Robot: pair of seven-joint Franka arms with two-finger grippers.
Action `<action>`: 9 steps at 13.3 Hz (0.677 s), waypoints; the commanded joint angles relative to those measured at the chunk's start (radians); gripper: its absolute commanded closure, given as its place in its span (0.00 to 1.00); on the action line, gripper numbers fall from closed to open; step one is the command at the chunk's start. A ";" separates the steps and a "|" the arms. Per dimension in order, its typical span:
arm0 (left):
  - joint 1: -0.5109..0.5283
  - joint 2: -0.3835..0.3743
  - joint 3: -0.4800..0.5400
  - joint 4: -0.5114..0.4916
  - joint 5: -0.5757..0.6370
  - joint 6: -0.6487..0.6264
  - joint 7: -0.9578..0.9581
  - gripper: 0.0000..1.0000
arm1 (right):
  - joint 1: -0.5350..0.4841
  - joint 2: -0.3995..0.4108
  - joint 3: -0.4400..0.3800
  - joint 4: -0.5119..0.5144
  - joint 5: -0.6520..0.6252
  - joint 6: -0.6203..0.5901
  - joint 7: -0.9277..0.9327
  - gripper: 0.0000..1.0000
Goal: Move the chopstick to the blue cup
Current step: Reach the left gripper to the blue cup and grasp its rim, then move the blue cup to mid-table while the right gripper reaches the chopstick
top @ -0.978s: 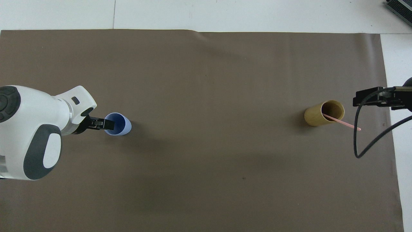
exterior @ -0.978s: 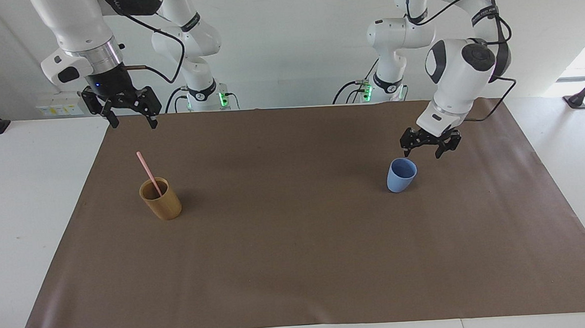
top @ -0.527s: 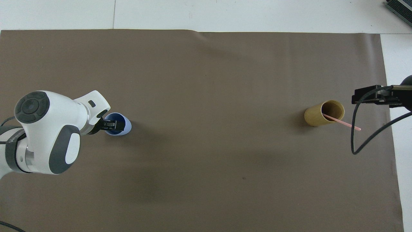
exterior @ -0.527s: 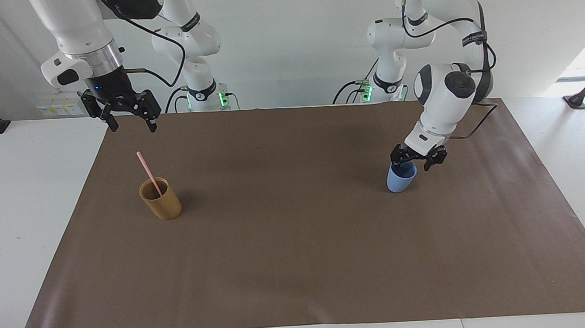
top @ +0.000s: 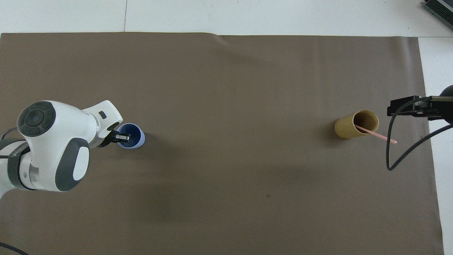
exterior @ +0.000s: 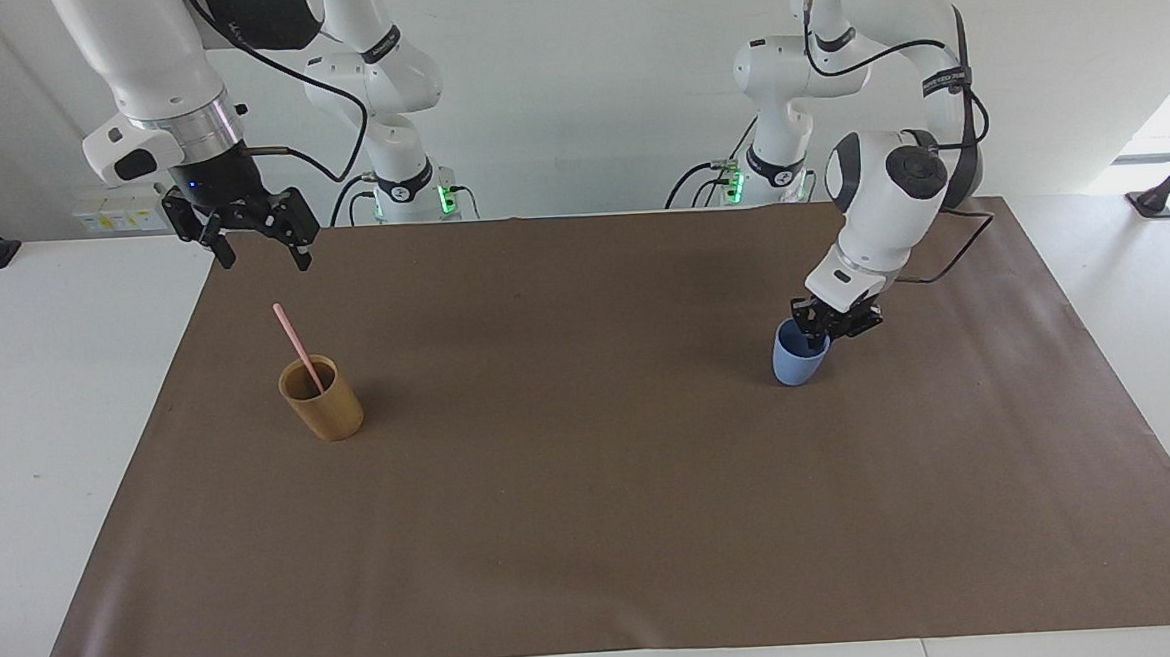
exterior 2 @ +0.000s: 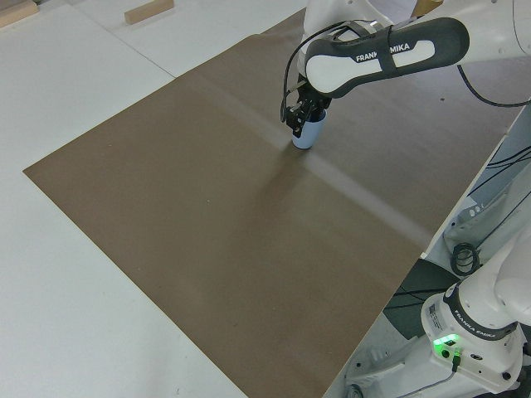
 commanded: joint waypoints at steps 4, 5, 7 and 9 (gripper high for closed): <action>-0.077 0.034 0.015 0.195 0.005 -0.119 -0.018 1.00 | -0.017 -0.028 0.000 -0.035 0.010 0.022 -0.045 0.00; -0.117 0.038 0.015 0.250 0.005 -0.185 -0.076 1.00 | -0.023 -0.028 0.000 -0.035 0.010 0.022 -0.045 0.00; -0.208 0.060 0.015 0.298 0.005 -0.207 -0.200 1.00 | -0.026 -0.028 -0.001 -0.037 0.010 0.025 -0.042 0.00; -0.310 0.057 0.014 0.308 0.005 -0.209 -0.307 1.00 | -0.026 -0.028 -0.001 -0.060 0.008 0.030 -0.041 0.00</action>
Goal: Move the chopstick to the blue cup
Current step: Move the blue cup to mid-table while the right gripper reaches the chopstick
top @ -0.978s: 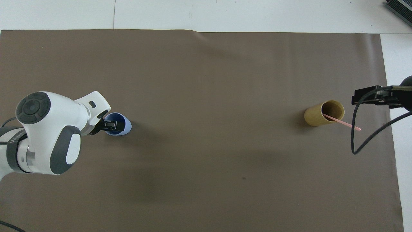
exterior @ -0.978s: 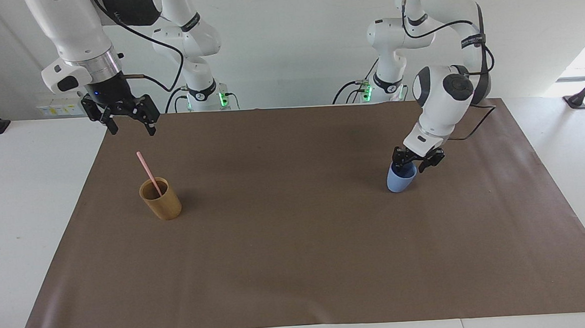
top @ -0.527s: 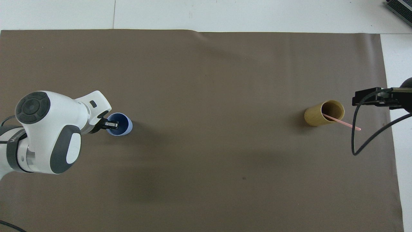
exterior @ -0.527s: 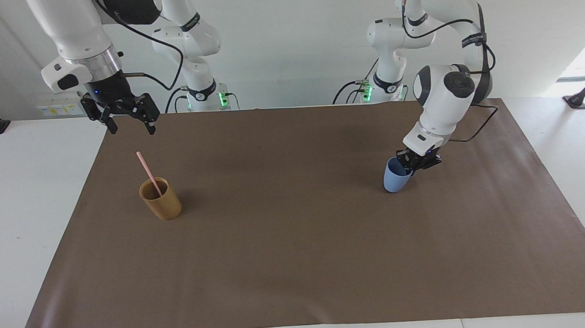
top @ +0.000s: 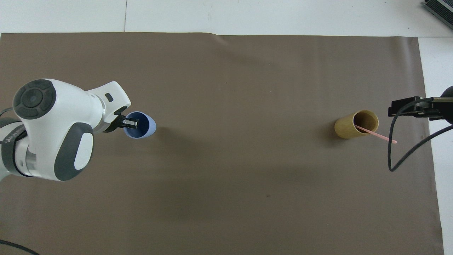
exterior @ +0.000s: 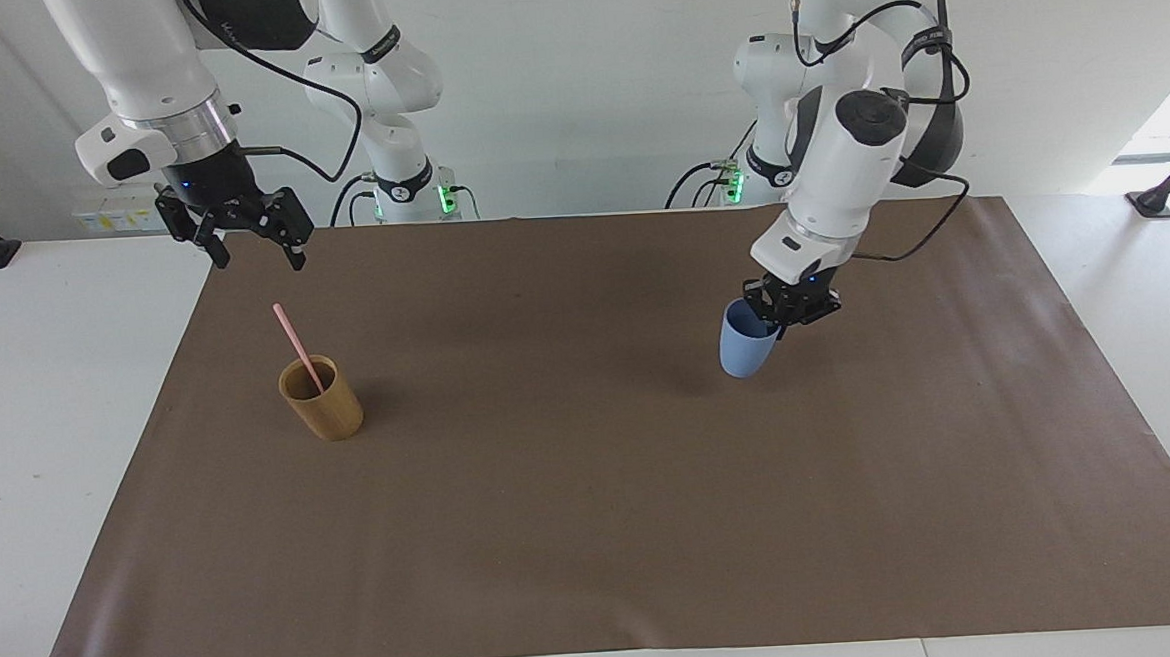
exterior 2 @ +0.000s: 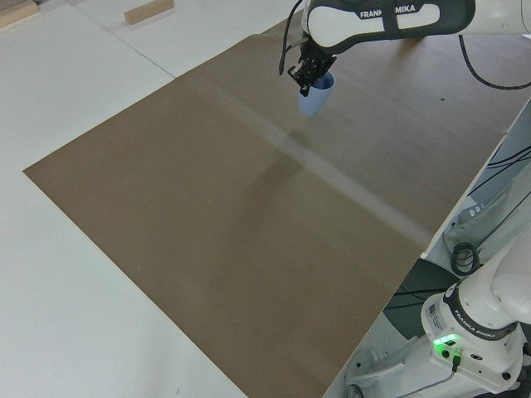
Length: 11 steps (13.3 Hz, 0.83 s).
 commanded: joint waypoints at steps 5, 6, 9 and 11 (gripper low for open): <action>-0.308 0.097 0.017 0.080 -0.003 -0.007 -0.273 1.00 | -0.048 -0.083 0.000 -0.289 0.008 0.187 -0.126 0.00; -0.318 0.113 0.017 0.080 -0.002 -0.005 -0.285 1.00 | -0.060 -0.086 0.000 -0.328 0.008 0.246 -0.165 0.00; -0.339 0.143 0.017 0.078 -0.008 0.056 -0.293 1.00 | -0.093 -0.083 0.000 -0.420 0.010 0.344 -0.294 0.00; -0.341 0.158 0.017 0.080 -0.008 0.071 -0.331 1.00 | -0.112 -0.085 0.000 -0.486 0.010 0.381 -0.364 0.00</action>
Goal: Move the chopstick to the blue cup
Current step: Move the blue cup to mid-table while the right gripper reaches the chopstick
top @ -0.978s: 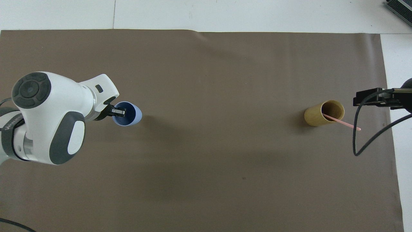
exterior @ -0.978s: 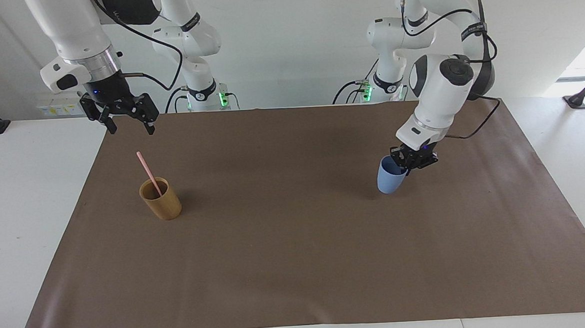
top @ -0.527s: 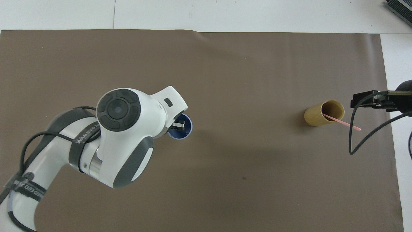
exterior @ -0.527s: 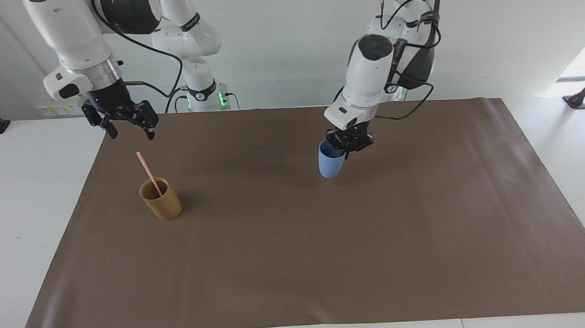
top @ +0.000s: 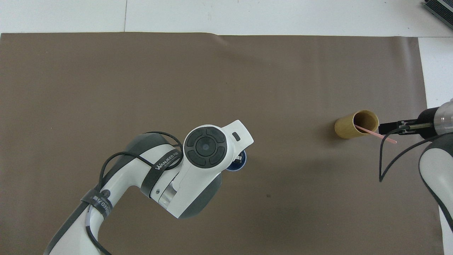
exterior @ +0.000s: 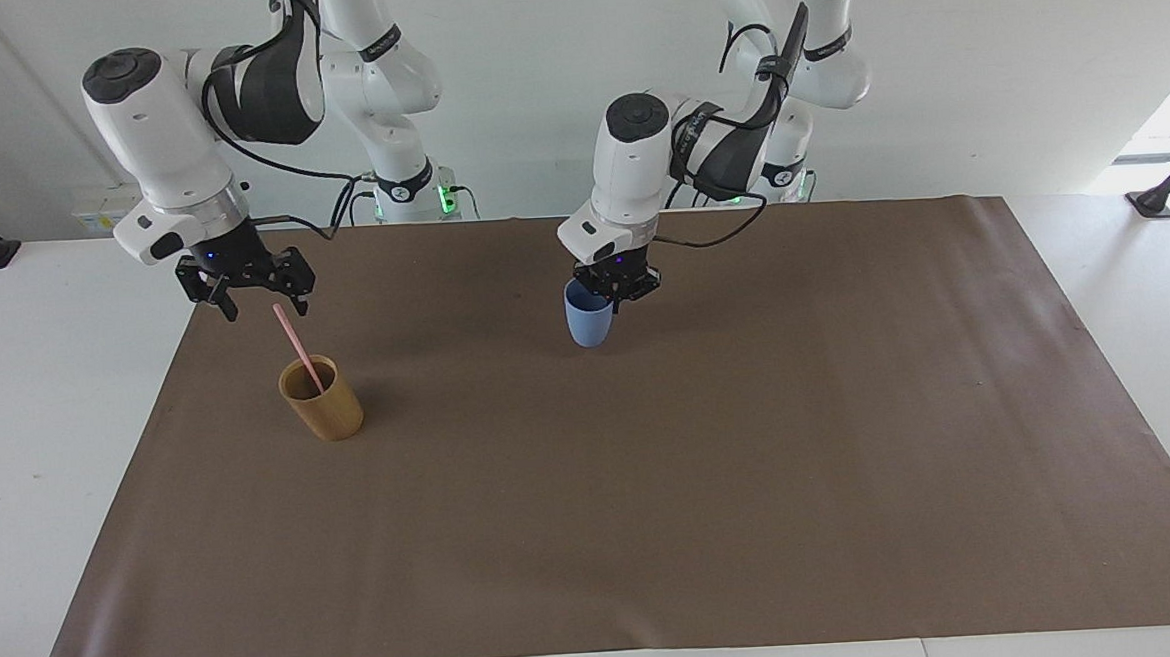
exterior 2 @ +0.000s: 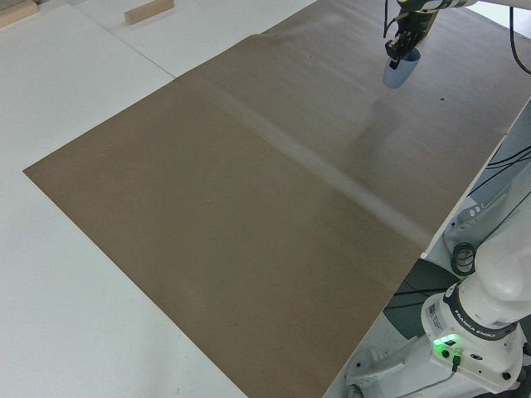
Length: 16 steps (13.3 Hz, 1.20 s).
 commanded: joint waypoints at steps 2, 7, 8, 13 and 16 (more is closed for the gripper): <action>-0.027 0.055 0.018 0.044 -0.007 0.051 -0.086 1.00 | -0.041 -0.039 0.008 -0.100 0.024 0.050 -0.123 0.00; -0.063 0.094 0.016 0.053 -0.009 0.051 -0.158 1.00 | -0.038 -0.035 0.008 -0.100 0.136 0.093 -0.230 0.35; -0.065 0.094 0.016 0.047 -0.009 0.053 -0.167 1.00 | -0.038 -0.035 0.008 -0.100 0.136 0.090 -0.233 0.38; -0.065 0.095 0.016 0.035 -0.010 0.071 -0.216 0.44 | -0.038 -0.048 0.007 -0.117 0.134 0.065 -0.258 0.45; -0.050 0.082 0.021 0.050 0.000 0.050 -0.223 0.00 | -0.043 -0.042 0.007 -0.126 0.134 0.066 -0.261 0.67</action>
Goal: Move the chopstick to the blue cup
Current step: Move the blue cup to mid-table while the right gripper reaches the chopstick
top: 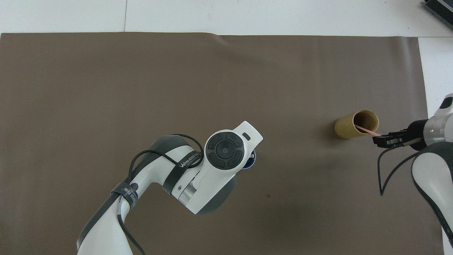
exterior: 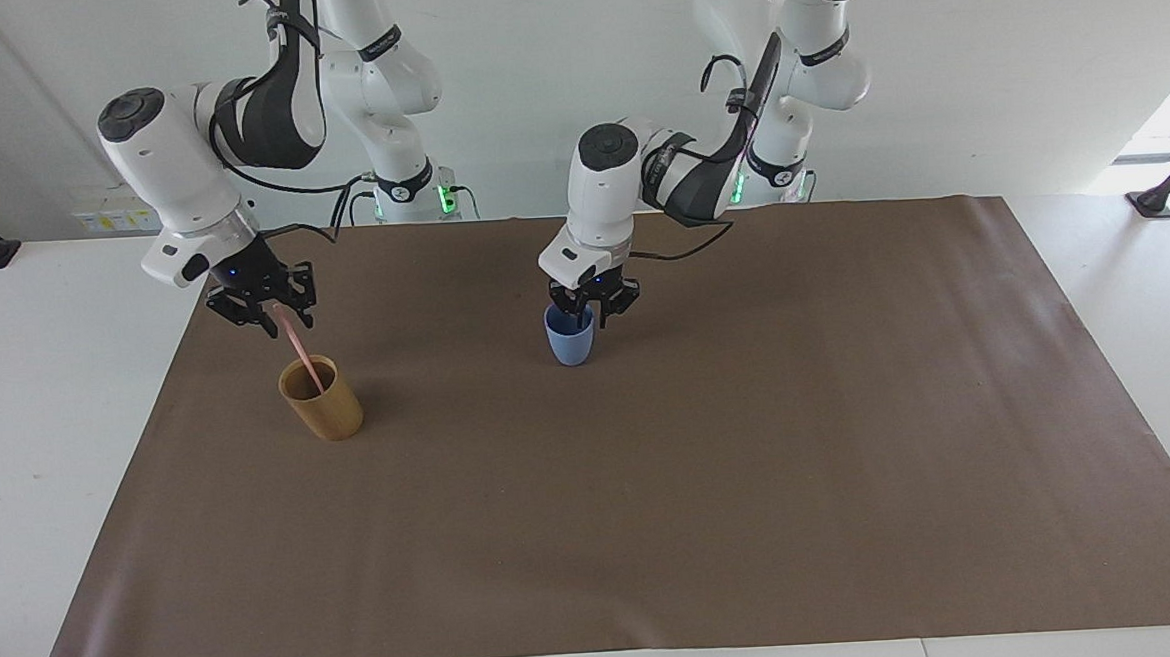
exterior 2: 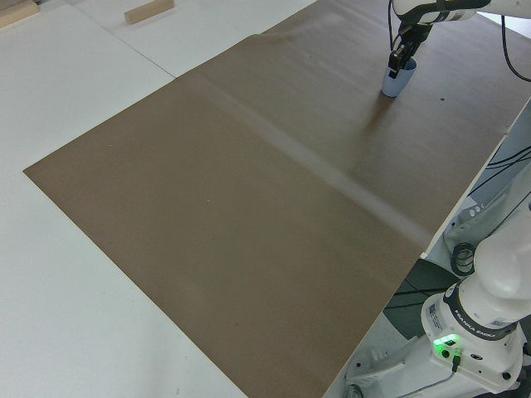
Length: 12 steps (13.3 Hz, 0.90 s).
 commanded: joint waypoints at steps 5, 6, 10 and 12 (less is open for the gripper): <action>0.177 -0.192 0.026 0.026 -0.001 -0.203 0.156 0.00 | -0.019 -0.015 0.007 -0.018 0.031 0.034 -0.046 0.95; 0.235 -0.232 0.026 0.024 -0.004 -0.249 0.220 0.00 | -0.020 -0.015 0.007 -0.018 0.032 0.034 -0.046 1.00; 0.442 -0.306 0.028 0.020 -0.009 -0.415 0.496 0.00 | -0.022 -0.016 0.007 0.017 0.032 -0.001 -0.040 1.00; 0.541 -0.323 0.028 0.020 -0.009 -0.469 0.611 0.00 | -0.020 -0.021 0.007 0.060 0.032 -0.032 -0.037 1.00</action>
